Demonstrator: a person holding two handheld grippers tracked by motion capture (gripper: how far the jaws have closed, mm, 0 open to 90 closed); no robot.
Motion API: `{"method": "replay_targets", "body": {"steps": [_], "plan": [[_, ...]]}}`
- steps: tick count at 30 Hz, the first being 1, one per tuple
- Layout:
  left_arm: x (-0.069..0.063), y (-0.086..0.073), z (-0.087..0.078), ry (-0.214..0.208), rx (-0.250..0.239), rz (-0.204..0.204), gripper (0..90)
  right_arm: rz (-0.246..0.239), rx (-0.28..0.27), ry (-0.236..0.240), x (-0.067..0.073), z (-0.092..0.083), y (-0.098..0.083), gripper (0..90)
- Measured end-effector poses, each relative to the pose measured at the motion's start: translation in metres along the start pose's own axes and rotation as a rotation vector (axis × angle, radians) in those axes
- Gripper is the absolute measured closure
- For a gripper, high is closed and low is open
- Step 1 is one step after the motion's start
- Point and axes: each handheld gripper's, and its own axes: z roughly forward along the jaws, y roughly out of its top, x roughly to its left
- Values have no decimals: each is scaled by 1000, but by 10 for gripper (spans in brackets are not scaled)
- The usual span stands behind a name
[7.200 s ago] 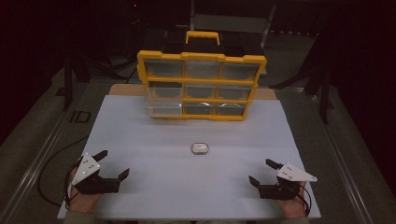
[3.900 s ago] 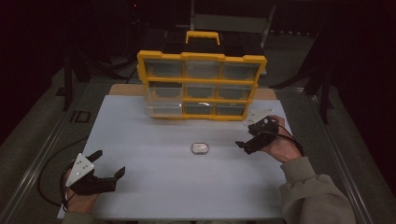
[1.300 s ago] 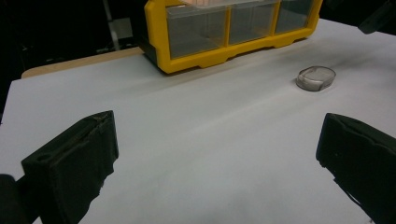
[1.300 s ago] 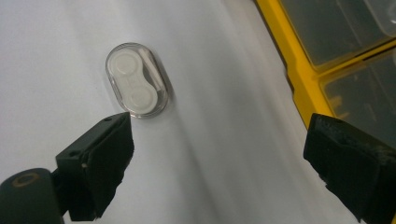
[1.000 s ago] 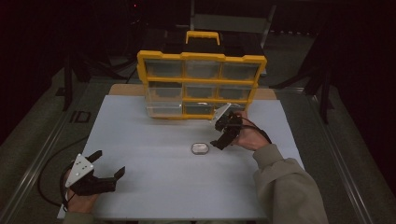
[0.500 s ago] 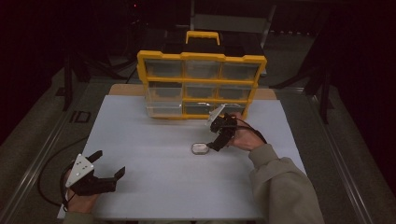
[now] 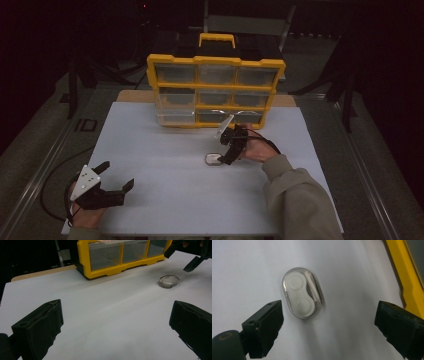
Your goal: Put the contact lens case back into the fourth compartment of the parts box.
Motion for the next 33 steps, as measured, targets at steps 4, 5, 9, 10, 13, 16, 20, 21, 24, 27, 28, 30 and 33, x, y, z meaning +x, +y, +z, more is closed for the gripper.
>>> {"method": "replay_targets", "body": {"steps": [4, 5, 9, 10, 13, 16, 20, 21, 24, 27, 28, 30, 33], "plan": [[0, 0, 0, -1, 0, 0, 0, -5, 2, 3, 2, 3, 2, 77], [0, 0, 0, -1, -1, 0, 0, -2, 5, 5, 3, 4, 2, 77], [0, 0, 0, -2, -4, -1, 0, -21, 11, 12, 3, 7, 4, 77], [0, 0, 0, -2, -4, -1, 0, -21, 12, 13, 3, 7, 4, 77], [0, 0, 0, -2, -4, -1, 0, -52, 32, 9, 1, 9, 4, 77], [0, 0, 0, -2, -6, -1, 0, -50, 45, 18, 3, 12, 4, 77], [0, 0, -1, -1, -6, -2, 0, -52, 51, 21, 3, 14, 5, 78], [0, 0, 0, -2, -5, -1, 0, -56, 56, 23, 4, 16, 5, 78], [0, 0, 0, -2, -5, -1, 0, -72, 62, 30, 4, 18, 5, 86], [0, 0, 0, -2, -5, -2, 0, -66, 70, 42, 5, 20, 5, 87], [0, 0, 0, -2, -5, -2, 0, -66, 70, 42, 5, 20, 5, 87], [0, 0, 0, -3, -5, -2, 0, -78, 74, 46, 4, 21, 5, 101], [0, 0, 0, -4, -4, -1, 0, -78, 72, 50, 5, 22, 5, 103]]}}
